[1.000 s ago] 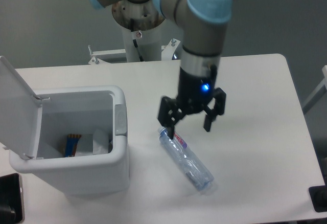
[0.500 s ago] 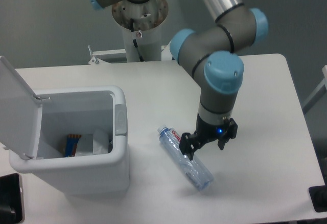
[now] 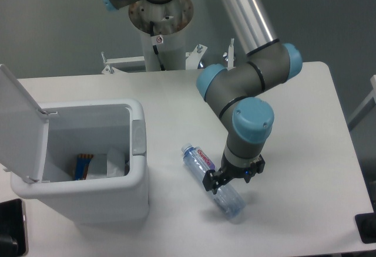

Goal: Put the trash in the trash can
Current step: 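Close the gripper around the bottle's middle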

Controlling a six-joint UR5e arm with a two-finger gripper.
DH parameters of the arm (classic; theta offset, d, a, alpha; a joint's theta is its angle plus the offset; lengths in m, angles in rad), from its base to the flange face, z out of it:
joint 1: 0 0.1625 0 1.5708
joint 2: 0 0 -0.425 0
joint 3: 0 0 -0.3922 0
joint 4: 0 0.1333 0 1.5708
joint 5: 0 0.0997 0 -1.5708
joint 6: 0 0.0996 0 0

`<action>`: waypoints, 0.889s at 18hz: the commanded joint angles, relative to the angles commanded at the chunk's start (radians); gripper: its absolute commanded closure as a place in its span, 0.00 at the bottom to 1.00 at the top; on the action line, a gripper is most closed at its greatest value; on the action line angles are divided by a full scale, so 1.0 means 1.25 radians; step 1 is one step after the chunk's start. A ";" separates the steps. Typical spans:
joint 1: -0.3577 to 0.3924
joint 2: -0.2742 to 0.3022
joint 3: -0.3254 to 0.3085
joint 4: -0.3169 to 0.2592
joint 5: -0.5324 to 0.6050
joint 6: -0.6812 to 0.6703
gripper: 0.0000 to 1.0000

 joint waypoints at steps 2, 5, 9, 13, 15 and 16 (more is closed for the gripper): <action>0.000 -0.009 0.000 0.010 0.000 -0.002 0.00; -0.001 -0.020 0.000 0.017 0.001 -0.002 0.00; -0.004 -0.037 0.005 0.029 0.017 -0.009 0.00; -0.015 -0.054 0.005 0.044 0.033 -0.012 0.00; -0.015 -0.053 0.005 0.047 0.033 -0.018 0.00; -0.015 -0.054 0.005 0.048 0.033 -0.018 0.00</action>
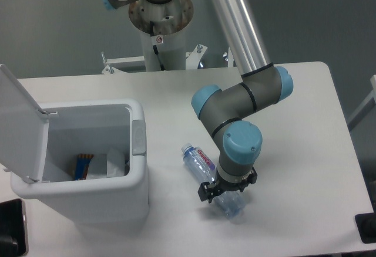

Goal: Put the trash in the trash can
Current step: 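Close the gripper around the bottle's middle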

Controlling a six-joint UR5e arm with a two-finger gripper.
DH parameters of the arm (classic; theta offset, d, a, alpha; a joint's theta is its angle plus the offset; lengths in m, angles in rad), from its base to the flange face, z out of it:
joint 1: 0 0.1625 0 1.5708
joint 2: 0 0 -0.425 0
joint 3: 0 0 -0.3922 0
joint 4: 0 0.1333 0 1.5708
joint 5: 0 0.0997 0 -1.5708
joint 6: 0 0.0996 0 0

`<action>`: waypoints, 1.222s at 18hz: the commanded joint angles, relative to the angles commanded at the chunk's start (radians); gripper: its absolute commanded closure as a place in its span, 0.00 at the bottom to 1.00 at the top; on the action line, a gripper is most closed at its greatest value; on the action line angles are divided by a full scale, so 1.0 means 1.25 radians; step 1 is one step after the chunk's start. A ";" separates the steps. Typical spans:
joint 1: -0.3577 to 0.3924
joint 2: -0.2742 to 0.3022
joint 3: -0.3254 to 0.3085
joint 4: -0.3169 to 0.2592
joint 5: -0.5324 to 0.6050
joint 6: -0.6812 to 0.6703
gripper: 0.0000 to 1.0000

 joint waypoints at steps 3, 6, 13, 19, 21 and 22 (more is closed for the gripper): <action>-0.001 -0.004 -0.001 0.001 0.001 -0.001 0.19; -0.006 -0.004 0.000 0.001 0.002 0.000 0.26; -0.006 0.002 -0.001 0.001 0.002 0.007 0.29; -0.006 0.011 0.000 0.001 0.002 0.013 0.29; -0.005 0.011 0.000 0.001 0.002 0.015 0.29; -0.006 0.011 0.000 0.001 0.002 0.015 0.29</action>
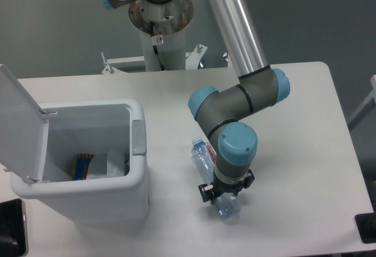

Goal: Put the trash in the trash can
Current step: 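Close the gripper around the bottle's middle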

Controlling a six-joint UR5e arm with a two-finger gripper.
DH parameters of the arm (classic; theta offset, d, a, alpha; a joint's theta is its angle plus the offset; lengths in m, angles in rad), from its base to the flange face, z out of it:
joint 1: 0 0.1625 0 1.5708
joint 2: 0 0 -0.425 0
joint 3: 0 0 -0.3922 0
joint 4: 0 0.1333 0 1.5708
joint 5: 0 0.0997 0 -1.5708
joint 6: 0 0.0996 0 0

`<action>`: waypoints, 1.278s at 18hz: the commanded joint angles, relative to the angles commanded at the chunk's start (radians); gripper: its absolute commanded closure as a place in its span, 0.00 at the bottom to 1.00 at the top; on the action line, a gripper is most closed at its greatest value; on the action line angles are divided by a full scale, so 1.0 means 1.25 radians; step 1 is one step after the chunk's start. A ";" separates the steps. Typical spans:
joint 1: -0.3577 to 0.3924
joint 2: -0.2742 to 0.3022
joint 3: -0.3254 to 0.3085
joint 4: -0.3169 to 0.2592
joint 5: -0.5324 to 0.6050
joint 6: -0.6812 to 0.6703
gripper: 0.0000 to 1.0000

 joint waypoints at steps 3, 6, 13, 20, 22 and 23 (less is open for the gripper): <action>0.000 0.000 -0.002 0.000 0.000 -0.001 0.31; 0.000 0.001 -0.004 0.000 0.000 -0.001 0.35; 0.000 0.002 0.000 -0.001 0.000 0.000 0.37; 0.000 0.006 -0.002 -0.002 0.001 0.002 0.41; 0.000 0.007 -0.002 -0.002 0.001 0.002 0.42; 0.000 0.007 -0.002 -0.002 0.001 0.002 0.42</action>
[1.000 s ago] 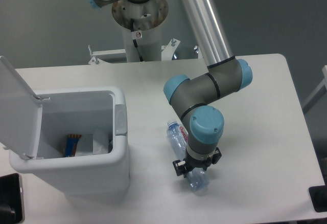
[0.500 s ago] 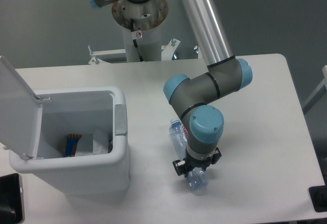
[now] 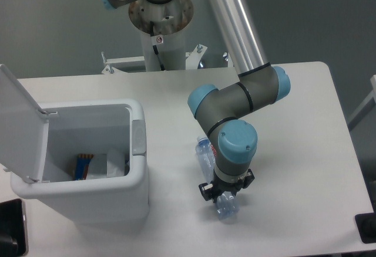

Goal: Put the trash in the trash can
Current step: 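Close the gripper around the bottle's middle, then lift the gripped water bottle up from the table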

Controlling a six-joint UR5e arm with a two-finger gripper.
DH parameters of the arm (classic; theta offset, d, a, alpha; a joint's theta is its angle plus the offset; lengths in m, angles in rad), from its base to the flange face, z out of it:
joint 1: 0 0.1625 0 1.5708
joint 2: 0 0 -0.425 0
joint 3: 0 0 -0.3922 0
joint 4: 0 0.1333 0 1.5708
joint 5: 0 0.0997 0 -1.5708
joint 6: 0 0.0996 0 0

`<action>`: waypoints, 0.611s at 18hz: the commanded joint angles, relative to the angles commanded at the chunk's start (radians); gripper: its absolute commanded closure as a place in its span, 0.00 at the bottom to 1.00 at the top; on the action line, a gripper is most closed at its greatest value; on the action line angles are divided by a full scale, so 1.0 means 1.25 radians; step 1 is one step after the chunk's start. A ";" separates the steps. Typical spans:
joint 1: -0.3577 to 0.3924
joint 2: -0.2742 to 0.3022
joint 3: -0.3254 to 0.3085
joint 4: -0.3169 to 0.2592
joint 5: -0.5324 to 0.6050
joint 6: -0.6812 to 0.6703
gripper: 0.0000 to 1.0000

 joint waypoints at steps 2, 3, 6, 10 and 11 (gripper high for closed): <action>0.000 0.004 0.000 0.000 0.000 0.000 0.42; 0.000 0.006 0.002 0.000 0.000 0.004 0.42; 0.000 0.028 0.012 -0.007 -0.001 0.060 0.42; 0.009 0.044 0.047 -0.009 -0.013 0.088 0.42; 0.009 0.045 0.053 -0.009 -0.015 0.091 0.42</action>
